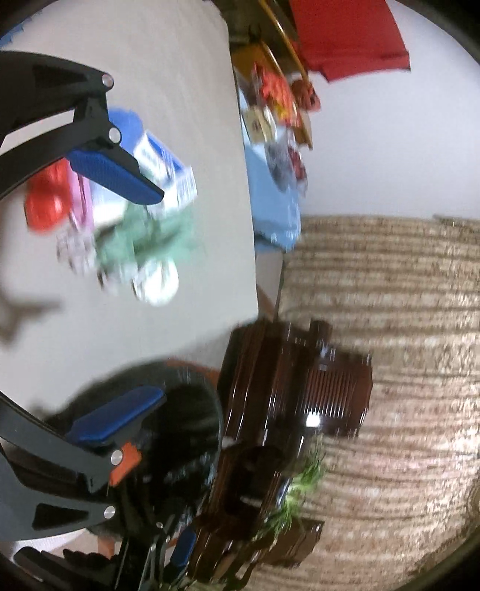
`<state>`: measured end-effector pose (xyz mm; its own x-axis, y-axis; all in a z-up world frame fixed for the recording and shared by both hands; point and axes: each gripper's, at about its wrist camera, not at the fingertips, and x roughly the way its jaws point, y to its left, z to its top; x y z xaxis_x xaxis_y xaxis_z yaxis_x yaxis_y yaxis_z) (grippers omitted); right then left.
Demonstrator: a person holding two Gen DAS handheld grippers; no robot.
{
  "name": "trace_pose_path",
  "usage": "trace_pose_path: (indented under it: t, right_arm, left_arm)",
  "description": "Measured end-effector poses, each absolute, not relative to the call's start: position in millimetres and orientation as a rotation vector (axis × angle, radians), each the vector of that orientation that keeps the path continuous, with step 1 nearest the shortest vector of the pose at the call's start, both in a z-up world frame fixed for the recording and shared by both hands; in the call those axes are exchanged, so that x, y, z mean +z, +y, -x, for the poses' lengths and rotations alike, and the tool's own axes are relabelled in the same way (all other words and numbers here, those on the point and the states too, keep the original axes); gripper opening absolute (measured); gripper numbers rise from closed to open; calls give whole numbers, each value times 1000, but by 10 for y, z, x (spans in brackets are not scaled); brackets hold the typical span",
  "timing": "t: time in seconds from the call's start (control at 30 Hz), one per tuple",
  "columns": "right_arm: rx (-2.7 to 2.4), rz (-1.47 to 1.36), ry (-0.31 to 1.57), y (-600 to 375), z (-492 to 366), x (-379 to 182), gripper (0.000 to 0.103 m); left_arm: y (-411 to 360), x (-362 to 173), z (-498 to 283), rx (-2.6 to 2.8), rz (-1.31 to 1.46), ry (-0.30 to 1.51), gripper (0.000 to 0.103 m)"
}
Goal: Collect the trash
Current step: 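Grasp the blue plastic bag with the left gripper while the right grasps the green glove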
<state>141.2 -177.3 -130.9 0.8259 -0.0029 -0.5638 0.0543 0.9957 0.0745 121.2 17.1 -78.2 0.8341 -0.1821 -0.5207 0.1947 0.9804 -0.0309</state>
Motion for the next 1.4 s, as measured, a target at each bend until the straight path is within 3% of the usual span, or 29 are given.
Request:
trace_pose_path:
  t: [0.63,0.87,1.07,1.17,1.33,1.4]
  right_arm:
    - [275,23,622,-343,-1813,-1473,97]
    - [305,42,669,-126,-2090,-1648,78]
    - [297,40,692,-97,-2194,-1740,73]
    - [298,45,701,-84,-2226,-1773,73]
    - [326,62,705,-11,-2272,-1794,71]
    - [344,67,705,37,-2302,-1793,69]
  left_arm:
    - [1492,-1159,-1125,85,19,599,92]
    - [1577,-1314,-1313,81,23,628,90]
    - [1585,-1450,-1503,68,32,661,88]
    - [1579,-1532,-1601,53,47,681,81]
    - [1603,-1674,-1701,14,79,720,49]
    - [1629,-1682,-1679,10,91,720,42]
